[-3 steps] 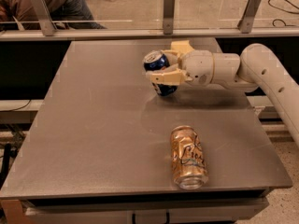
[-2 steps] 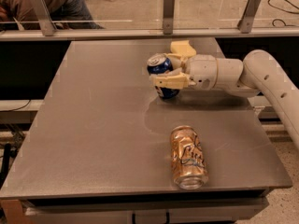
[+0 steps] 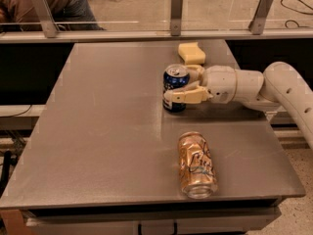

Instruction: Place pepsi can upright

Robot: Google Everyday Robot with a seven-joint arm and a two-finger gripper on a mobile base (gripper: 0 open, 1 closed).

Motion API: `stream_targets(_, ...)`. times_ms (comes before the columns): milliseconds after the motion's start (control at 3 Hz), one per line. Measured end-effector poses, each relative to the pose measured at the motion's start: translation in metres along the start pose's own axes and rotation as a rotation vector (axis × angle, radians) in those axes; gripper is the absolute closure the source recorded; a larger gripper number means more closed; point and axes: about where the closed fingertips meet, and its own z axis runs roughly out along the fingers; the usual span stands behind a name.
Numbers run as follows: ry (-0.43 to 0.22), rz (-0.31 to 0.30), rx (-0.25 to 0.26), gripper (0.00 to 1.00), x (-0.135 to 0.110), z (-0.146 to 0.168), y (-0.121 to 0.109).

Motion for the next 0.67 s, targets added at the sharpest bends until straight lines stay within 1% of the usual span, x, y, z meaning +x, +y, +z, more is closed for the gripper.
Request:
stream_targets(333,0.007,0.007,0.02,0.0,0.002,-0.011,0.007)
stream_targets(667,0.028,0.012,0.041,0.0,0.002,-0.021,0.012)
